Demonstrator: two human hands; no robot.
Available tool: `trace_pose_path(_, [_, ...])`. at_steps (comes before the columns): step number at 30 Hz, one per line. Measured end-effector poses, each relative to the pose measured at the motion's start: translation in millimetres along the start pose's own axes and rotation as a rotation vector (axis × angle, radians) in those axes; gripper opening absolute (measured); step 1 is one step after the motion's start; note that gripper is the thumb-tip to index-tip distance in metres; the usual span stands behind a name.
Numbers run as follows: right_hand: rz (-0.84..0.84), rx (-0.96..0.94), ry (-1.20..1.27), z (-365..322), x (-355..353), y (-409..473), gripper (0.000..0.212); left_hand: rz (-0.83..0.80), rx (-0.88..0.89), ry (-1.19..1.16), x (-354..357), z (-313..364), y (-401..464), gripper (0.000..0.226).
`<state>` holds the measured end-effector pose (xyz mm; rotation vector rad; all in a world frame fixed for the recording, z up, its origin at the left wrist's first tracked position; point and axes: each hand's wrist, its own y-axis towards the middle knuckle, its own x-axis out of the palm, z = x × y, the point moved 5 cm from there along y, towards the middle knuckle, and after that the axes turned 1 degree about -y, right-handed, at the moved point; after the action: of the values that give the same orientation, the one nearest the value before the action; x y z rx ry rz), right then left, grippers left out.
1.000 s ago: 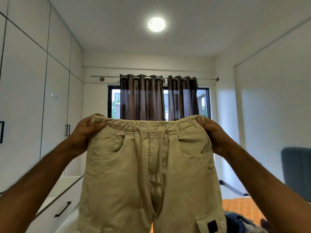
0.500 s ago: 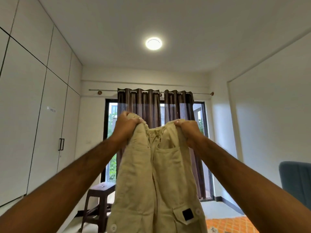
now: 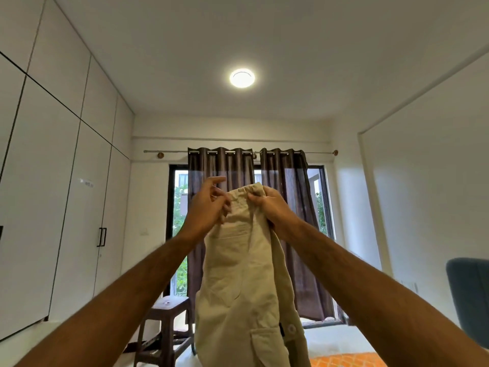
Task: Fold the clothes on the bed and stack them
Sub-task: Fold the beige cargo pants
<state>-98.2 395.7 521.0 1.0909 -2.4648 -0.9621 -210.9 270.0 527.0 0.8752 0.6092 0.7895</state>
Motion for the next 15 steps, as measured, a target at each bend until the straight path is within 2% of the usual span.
trace_pose_path(1, [-0.002, -0.015, 0.015, -9, -2, 1, 0.018, 0.103, 0.059, 0.129, -11, -3, 2, 0.039])
trace_pose_path(2, [-0.006, -0.029, 0.033, -15, -4, 4, 0.016, 0.171, 0.03, 0.181, -20, -8, 1, 0.053])
trace_pose_path(4, [-0.02, -0.064, 0.079, -31, -6, 10, 0.014, 0.112, -0.202, 0.095, -28, -18, 1, 0.073])
trace_pose_path(5, [-0.019, -0.078, 0.1, -39, -8, 11, 0.014, 0.032, -0.313, -0.028, -26, -18, -1, 0.068])
trace_pose_path(6, [-0.023, -0.094, 0.114, -49, -8, 12, 0.014, -0.052, -0.365, -0.146, -25, -11, -3, 0.054])
trace_pose_path(8, [-0.039, -0.116, 0.13, -68, -8, 12, 0.014, -0.099, -0.308, -0.231, -26, 11, 1, 0.032])
trace_pose_path(13, [-0.099, -0.174, 0.106, -120, -16, 12, 0.021, -0.041, -0.105, -0.208, -48, 74, 32, 0.031])
trace_pose_path(15, [-0.131, -0.213, 0.097, -144, -19, 10, 0.026, -0.123, -0.103, -0.312, -53, 99, 40, 0.037])
